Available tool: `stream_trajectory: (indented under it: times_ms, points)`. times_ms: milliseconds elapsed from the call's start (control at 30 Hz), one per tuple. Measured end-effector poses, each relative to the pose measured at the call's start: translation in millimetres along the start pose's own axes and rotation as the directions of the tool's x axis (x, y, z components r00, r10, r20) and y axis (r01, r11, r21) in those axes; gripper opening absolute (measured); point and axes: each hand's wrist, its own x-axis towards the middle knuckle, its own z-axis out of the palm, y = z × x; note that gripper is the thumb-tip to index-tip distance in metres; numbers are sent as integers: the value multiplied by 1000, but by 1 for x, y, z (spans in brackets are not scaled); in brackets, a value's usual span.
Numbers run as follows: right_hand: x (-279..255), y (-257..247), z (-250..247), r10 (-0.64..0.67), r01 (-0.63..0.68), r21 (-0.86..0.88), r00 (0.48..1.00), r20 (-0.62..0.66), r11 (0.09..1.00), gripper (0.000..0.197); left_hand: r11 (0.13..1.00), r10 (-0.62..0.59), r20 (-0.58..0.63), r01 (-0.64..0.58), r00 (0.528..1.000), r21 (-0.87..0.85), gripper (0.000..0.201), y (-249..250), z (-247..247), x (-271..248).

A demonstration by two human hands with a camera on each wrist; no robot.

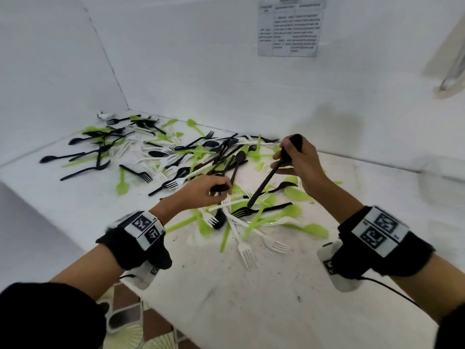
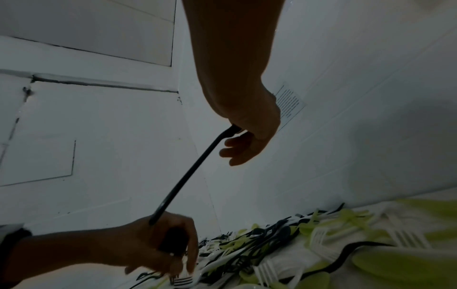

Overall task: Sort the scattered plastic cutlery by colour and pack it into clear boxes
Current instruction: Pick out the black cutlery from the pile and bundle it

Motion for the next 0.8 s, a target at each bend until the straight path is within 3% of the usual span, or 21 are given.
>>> stream_trajectory:
  times_ms: [67, 167, 367, 500, 600, 667, 800]
  points:
    - [-1, 2, 10, -13, 14, -60, 1000, 24, 998, 19, 995, -18, 174, 0, 985, 100, 12, -3, 3, -4]
    - [-2, 5, 20, -31, 36, -148, 999, 41, 988, 13, 972, -28, 322, -49, 946, 230, 19, -7, 10, -3]
    - [-5, 15, 36, -2, 4, -273, 1000, 8, 962, 7, 879, 125, 482, -322, 867, 351, 25, -6, 9, 10]
    - [-3, 20, 52, 44, -41, -305, 999, 1, 951, 18, 818, 210, 531, -445, 821, 366, 31, -11, 10, 12]
    - [-2, 22, 66, 59, -54, -331, 998, 5, 942, 19, 783, 335, 520, -540, 785, 310, 22, -18, 8, 15]
    - [-2, 23, 72, 56, -59, -343, 998, -21, 937, 19, 765, 450, 439, -589, 778, 260, 14, -26, 8, 19]
    - [4, 29, 77, 63, -104, -306, 988, -139, 946, 18, 853, 451, 173, -480, 876, 207, 14, -40, -5, 26]
